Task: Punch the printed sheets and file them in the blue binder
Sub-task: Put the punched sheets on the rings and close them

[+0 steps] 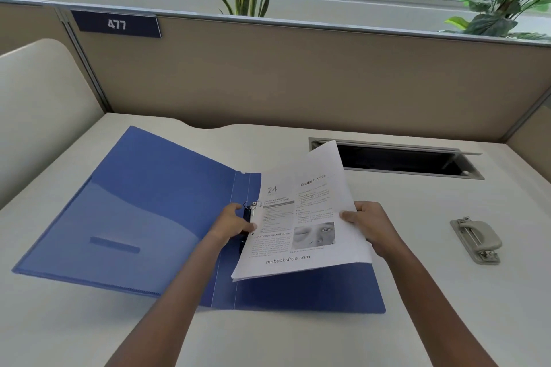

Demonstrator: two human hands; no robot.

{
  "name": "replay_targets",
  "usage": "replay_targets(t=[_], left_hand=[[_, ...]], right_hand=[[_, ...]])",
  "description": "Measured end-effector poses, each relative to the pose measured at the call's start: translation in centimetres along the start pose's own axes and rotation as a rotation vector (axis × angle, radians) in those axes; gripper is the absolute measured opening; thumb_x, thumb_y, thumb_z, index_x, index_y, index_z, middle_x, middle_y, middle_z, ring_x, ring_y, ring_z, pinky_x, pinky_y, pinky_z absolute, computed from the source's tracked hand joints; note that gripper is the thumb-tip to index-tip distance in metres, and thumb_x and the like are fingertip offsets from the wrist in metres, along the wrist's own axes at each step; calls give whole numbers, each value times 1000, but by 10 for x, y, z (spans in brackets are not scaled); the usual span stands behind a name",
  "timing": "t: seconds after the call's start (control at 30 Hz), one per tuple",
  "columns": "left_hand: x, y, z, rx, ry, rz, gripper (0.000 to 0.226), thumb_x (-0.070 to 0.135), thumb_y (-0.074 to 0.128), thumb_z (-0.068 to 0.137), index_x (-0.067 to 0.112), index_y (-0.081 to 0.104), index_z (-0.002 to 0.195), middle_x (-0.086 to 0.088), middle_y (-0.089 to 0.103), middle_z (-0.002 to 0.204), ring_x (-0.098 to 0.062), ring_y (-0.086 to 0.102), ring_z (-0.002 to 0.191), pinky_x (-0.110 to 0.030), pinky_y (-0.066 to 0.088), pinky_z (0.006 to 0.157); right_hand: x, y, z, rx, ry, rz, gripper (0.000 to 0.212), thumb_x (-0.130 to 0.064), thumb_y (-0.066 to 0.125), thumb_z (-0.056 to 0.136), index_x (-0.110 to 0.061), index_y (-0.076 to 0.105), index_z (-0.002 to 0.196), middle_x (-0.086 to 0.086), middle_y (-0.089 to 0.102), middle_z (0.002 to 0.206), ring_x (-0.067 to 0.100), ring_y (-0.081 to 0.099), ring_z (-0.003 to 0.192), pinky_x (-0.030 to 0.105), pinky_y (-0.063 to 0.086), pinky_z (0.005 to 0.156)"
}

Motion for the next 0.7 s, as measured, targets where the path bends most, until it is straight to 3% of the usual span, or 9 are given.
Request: replay_targets(t=[0.07,0.13,0.2,0.37,0.5,0.6,0.7], left_hand=[[-4,0,-7,-67,-21,44,66,7,67,81,9,35,139,-14,49,132,-23,52,99,-31,41,80],[-8,0,-11,-131,-40,49,58,9,66,82,10,42,134,-12,57,110,-13,49,76,-25,36,63],[-11,-2,-13,-158,-60,40,52,9,65,83,11,45,131,-6,59,92,-9,45,66,-21,32,56],[-18,-2,-12,-174,-117,-26,41,9,66,82,12,54,122,2,59,75,-7,43,62,-18,29,52],[-29,-5,-8,-162,-193,-61,28,14,71,77,6,65,104,0,62,76,-7,47,62,-17,36,55],[-30,-2,-8,-198,-210,-72,14,13,72,77,7,65,88,-1,64,79,-9,54,67,-18,44,58],[-26,3,-9,-239,-206,-66,10,12,71,78,9,63,84,-2,65,82,-10,57,73,-18,48,62]], right_hand=[[-4,2,0,4,-15,4,15,1,52,86,7,63,94,19,67,98,32,62,83,41,51,77],[-9,4,-2,12,-28,4,16,0,52,85,8,63,94,20,67,98,35,64,85,43,51,78],[-12,4,-3,24,-36,1,17,-1,52,85,9,63,93,20,68,100,39,65,91,47,52,81],[-19,6,-6,18,-39,11,11,-3,52,86,1,62,89,18,68,102,37,65,95,47,52,84],[-19,7,-6,0,-14,30,6,-2,52,87,0,59,87,19,65,100,35,64,89,44,52,80],[-17,7,-6,-10,0,25,7,-2,52,87,0,58,84,18,65,98,34,63,86,50,51,86],[-16,4,-5,-1,17,12,9,-2,52,87,-3,58,80,22,66,101,38,63,88,54,49,86]])
Point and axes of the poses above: each hand's wrist, its own z-axis towards the middle knuckle, its own y-axis out of the palm, x = y × z, the point moved 10 cm from there along z, towards the middle knuckle
